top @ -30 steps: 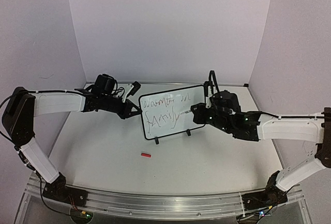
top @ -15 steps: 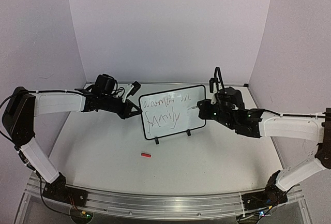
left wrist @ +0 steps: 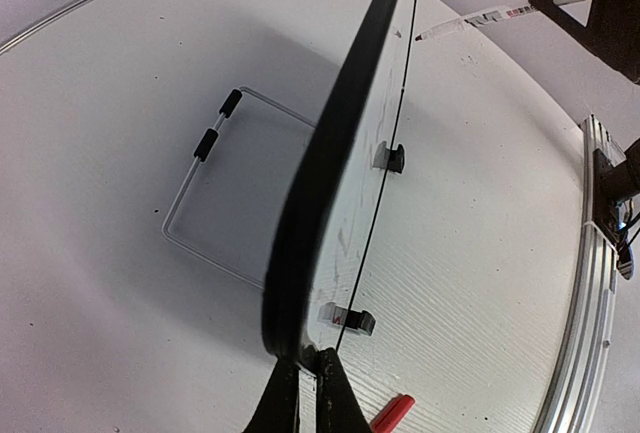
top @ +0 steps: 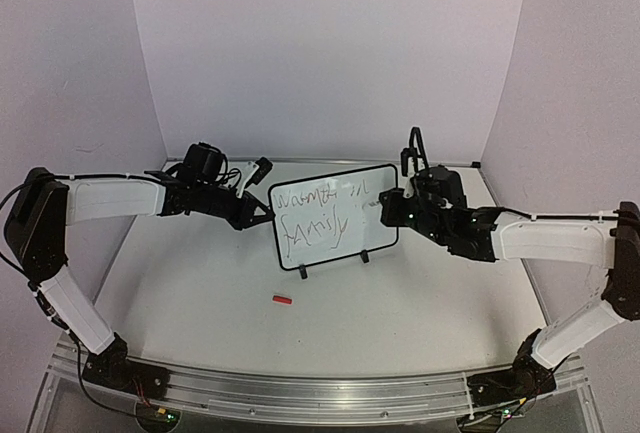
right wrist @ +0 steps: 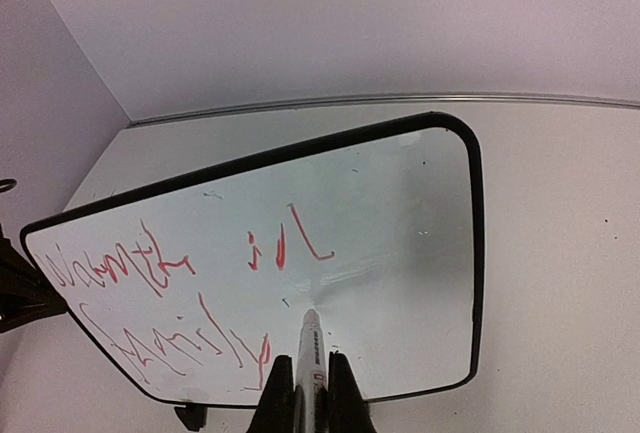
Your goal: Write a sentence on the whiteboard
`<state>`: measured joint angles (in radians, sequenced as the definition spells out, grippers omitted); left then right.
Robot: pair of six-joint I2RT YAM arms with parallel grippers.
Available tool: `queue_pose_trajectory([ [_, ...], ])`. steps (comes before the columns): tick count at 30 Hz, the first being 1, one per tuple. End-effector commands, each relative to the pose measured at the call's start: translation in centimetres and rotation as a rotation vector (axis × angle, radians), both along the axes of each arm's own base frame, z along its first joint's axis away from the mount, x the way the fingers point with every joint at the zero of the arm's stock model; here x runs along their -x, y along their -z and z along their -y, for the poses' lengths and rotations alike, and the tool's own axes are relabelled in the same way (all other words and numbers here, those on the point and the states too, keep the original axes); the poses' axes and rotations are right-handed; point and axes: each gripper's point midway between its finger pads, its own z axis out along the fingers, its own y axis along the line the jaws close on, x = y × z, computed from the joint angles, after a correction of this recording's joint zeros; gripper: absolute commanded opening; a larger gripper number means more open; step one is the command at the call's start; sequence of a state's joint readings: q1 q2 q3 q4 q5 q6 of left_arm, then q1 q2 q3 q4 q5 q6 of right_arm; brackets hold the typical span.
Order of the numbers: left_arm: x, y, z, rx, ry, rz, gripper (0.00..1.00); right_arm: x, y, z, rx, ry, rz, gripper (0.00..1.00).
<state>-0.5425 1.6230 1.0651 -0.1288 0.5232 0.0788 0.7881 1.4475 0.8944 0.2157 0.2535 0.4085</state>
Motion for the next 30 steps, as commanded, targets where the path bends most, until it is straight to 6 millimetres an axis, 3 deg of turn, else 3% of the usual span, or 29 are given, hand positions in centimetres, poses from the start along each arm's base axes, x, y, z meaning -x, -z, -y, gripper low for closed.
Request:
queue_pose_trajectory([
  [1, -0.6, 1.4, -0.6, -0.071, -0.020, 0.004, 0.00, -1.2, -2.7, -0.6, -0.046, 0.008, 0.068, 0.00],
  [11, -0.7, 1.4, -0.7, -0.074, -0.020, 0.006, 0.00, -1.7, -0.3, -0.9, -0.024, 0.014, 0.017, 0.00],
  [23, -0.7, 1.3, -0.7, -0.074, -0.022, 0.008, 0.00, -0.7, 5.5, -0.8, 0.003, 0.009, -0.119, 0.00],
  [27, -0.7, 1.3, -0.7, -0.075, -0.023, 0.008, 0.00, -0.8, 5.5, -0.7, 0.004, 0.015, -0.118, 0.00],
  [30, -0.7, 1.3, -0.7, -0.074, -0.022, 0.009, 0.00, -0.7, 4.3, -0.3, -0.005, 0.024, -0.094, 0.00],
])
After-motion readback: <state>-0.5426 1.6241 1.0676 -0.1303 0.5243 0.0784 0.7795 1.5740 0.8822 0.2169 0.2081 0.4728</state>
